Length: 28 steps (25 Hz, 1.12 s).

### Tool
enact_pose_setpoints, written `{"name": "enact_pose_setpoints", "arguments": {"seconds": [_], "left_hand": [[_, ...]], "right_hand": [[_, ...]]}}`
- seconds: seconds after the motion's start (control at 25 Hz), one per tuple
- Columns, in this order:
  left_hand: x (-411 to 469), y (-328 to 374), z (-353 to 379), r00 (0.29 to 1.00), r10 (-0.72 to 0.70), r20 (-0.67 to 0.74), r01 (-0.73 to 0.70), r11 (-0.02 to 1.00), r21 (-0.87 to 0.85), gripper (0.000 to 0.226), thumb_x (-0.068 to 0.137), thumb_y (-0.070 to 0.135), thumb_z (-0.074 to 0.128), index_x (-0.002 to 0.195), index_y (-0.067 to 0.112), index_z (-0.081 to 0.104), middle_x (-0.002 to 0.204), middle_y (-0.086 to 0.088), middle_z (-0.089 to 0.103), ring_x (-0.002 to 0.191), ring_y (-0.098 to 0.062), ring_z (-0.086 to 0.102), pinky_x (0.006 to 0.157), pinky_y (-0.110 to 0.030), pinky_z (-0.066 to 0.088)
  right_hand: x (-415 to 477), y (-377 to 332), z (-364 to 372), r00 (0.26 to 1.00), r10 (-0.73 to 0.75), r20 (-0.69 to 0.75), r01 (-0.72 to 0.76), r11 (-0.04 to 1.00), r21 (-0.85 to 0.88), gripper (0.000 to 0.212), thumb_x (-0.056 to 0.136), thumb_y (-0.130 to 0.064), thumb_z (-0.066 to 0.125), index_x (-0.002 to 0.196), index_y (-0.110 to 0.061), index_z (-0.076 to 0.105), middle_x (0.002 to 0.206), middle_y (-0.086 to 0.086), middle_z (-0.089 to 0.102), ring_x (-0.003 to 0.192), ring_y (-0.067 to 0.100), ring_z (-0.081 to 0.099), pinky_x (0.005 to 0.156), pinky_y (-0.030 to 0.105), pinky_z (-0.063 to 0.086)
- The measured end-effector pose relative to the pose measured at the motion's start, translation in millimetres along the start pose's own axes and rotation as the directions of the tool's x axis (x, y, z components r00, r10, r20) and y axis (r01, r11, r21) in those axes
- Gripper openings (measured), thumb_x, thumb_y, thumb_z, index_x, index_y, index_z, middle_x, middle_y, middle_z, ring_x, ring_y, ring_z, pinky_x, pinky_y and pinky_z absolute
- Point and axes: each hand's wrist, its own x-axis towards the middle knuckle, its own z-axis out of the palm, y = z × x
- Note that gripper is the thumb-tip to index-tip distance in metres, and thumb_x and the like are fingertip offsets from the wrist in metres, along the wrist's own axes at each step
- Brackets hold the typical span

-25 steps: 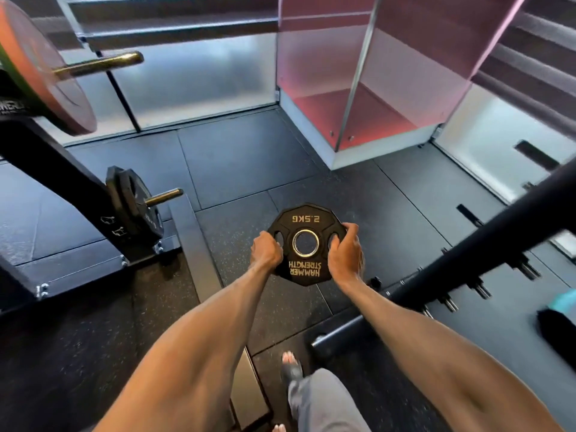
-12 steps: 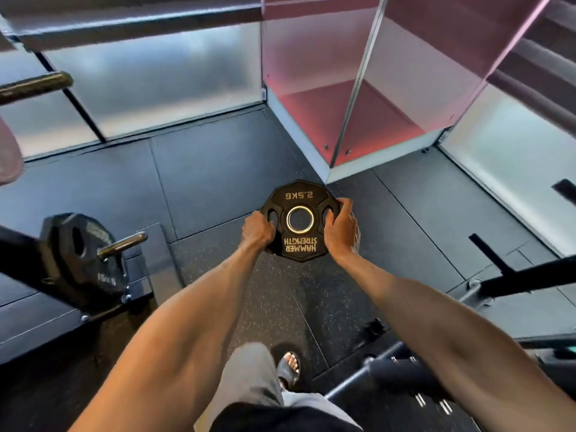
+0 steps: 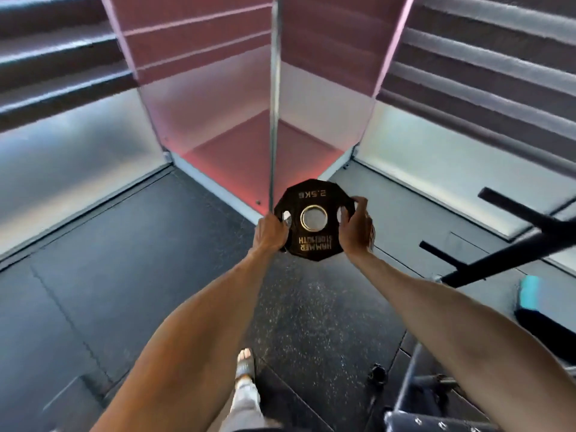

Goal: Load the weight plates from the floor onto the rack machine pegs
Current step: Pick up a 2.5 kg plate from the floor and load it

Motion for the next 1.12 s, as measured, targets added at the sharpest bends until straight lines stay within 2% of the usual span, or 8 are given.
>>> {"name": "enact_pose_setpoints", "arguments": {"seconds": [0.12,0.28,0.48,0.6,0.72,0.84,1.0,1.12], "left_hand": [[85,69,-9,0.984,0.175,0.034,-0.171,0.981,-0.094,0.031,0.098,0.021,0.053,0.110,-0.007,0.058,0.105,-0.025,0.066,0.093,-0.039,0.066,0.068,-0.039,0.048],[160,171,-8,0.923,0.384,-0.031,-0.383,0.907,-0.173,0.033,0.096,0.025,0.057,0.104,-0.007,0.058,0.103,-0.032,0.065,0.096,-0.045,0.062,0.074,-0.046,0.046],[212,300,14,0.810,0.577,-0.107,-0.581,0.764,-0.281,0.033,0.097,0.035,0.055,0.106,0.004,0.063,0.096,-0.022,0.071,0.094,-0.039,0.065,0.077,-0.042,0.050],[232,372,43,0.680,0.710,-0.180,-0.720,0.603,-0.343,0.034,0.098,0.036,0.053,0.108,0.005,0.065,0.098,-0.018,0.073,0.093,-0.038,0.067,0.075,-0.040,0.051],[241,441,73,0.578,0.795,-0.185,-0.789,0.487,-0.375,0.035,0.099,0.037,0.051,0.107,0.005,0.065,0.097,-0.014,0.073,0.088,-0.034,0.069,0.068,-0.034,0.052],[239,495,106,0.460,0.864,-0.203,-0.839,0.348,-0.419,0.034,0.101,0.034,0.051,0.106,0.003,0.064,0.093,-0.016,0.072,0.084,-0.036,0.068,0.064,-0.027,0.040],[230,542,163,0.415,0.899,-0.138,-0.803,0.291,-0.520,0.033,0.101,0.032,0.052,0.105,0.003,0.065,0.092,-0.017,0.072,0.083,-0.037,0.067,0.062,-0.027,0.036],[216,570,207,0.384,0.923,-0.041,-0.729,0.276,-0.626,0.031,0.100,0.032,0.053,0.104,0.004,0.067,0.089,-0.014,0.072,0.079,-0.034,0.066,0.060,-0.027,0.036]], "right_hand": [[77,-31,-4,0.986,0.039,-0.164,-0.038,0.999,0.011,0.025,0.101,-0.029,0.046,0.122,-0.015,0.045,0.112,0.012,0.066,0.099,0.037,0.063,0.070,0.036,0.042],[171,-59,-37,0.908,0.043,-0.417,-0.045,0.999,0.005,0.027,0.100,-0.029,0.048,0.123,-0.016,0.045,0.107,0.008,0.068,0.096,0.032,0.065,0.071,0.037,0.048],[272,-68,-96,0.744,-0.023,-0.667,0.024,1.000,-0.008,0.029,0.099,-0.028,0.051,0.123,-0.012,0.049,0.108,0.006,0.070,0.096,0.029,0.066,0.073,0.036,0.051],[321,-56,-138,0.632,-0.069,-0.772,0.075,0.997,-0.028,0.027,0.100,-0.029,0.051,0.121,-0.014,0.050,0.105,0.002,0.069,0.092,0.024,0.066,0.070,0.032,0.049],[360,-40,-178,0.527,-0.067,-0.847,0.046,0.998,-0.050,0.027,0.101,-0.027,0.049,0.124,-0.012,0.050,0.107,0.003,0.069,0.094,0.022,0.066,0.072,0.030,0.050],[382,-25,-215,0.457,-0.096,-0.884,0.022,0.995,-0.097,0.029,0.102,-0.027,0.049,0.126,-0.011,0.050,0.111,0.003,0.068,0.098,0.020,0.064,0.078,0.028,0.049],[388,3,-255,0.400,-0.137,-0.906,-0.085,0.979,-0.185,0.031,0.102,-0.026,0.050,0.128,-0.009,0.051,0.115,0.007,0.066,0.103,0.021,0.062,0.082,0.021,0.042],[388,30,-282,0.355,-0.126,-0.927,-0.192,0.960,-0.204,0.032,0.101,-0.028,0.049,0.129,-0.013,0.050,0.117,0.006,0.065,0.105,0.022,0.063,0.086,0.027,0.049]]}}
